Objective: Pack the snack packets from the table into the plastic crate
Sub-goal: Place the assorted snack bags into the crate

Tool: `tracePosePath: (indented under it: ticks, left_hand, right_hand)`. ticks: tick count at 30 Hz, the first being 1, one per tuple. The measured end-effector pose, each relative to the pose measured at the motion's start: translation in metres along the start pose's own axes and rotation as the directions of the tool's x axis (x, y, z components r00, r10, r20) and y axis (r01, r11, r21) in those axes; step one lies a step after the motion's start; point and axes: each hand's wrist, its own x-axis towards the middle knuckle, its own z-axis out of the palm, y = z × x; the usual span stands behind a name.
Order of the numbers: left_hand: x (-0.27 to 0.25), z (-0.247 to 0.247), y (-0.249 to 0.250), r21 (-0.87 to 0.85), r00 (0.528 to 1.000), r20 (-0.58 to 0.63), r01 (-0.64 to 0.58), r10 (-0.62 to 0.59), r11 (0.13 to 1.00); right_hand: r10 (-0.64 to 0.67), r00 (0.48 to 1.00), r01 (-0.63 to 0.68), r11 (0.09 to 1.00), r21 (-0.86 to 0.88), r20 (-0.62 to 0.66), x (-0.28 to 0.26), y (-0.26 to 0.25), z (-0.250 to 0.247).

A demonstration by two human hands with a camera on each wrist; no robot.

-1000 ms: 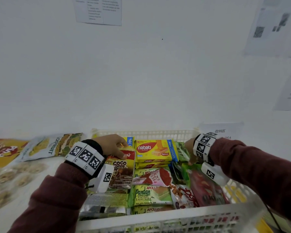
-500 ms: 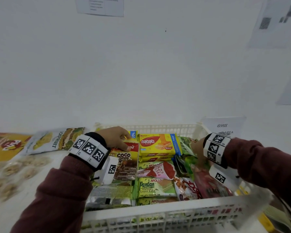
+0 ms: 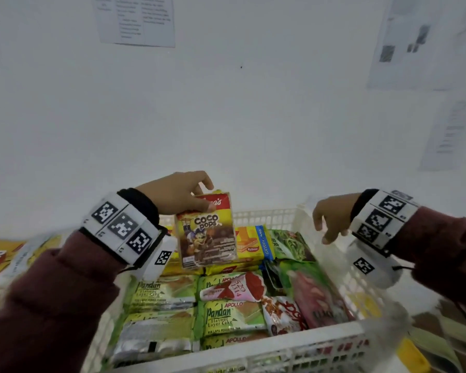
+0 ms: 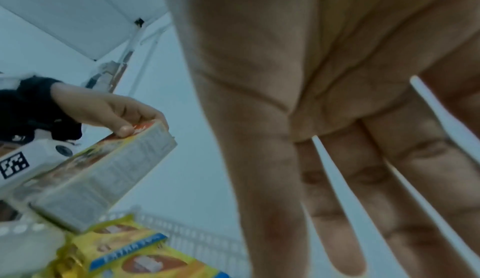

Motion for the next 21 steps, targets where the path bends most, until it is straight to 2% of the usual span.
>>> tracePosePath:
  ticks: [4,6,10,15,18,20,21]
  left_hand:
    - [0.036,0.01,0.048,0.053,0.992,0.046,-0.119,0.117,0.991]
    - [0.062,0.026,0.069,0.08,0.985,0.087,-0.154,0.147,0.985]
    - [0.116,0.073,0.097,0.154,0.984,0.133,-0.137,0.116,0.979]
    - [0.159,0.132,0.108,0.195,0.981,0.196,-0.027,-0.012,0.98]
    - [0.166,0.151,0.113,0.285,0.989,0.142,0.0,-0.042,0.959]
    - [0.163,0.15,0.116,0.355,0.996,0.085,-0.015,-0.016,0.935]
    - [0.161,0.148,0.116,0.371,0.996,0.093,-0.032,-0.003,0.928]
  right_hand:
    - [0.097,0.993,-0.095,0.995,0.036,-0.067,-0.014,0.032,0.009]
    - [0.098,0.994,-0.095,0.994,0.06,-0.056,-0.012,0.04,0.026]
    - [-0.019,0.999,0.012,0.972,0.234,0.029,0.006,0.051,0.06]
    - [-0.137,0.991,0.13,0.94,0.315,0.001,0.017,0.066,0.077]
    - [-0.201,0.979,0.195,0.928,0.318,-0.013,0.02,0.071,0.081]
    - [-0.234,0.972,0.233,0.923,0.306,-0.035,0.023,0.074,0.083]
    - [-0.246,0.968,0.248,0.922,0.298,-0.046,0.024,0.074,0.084]
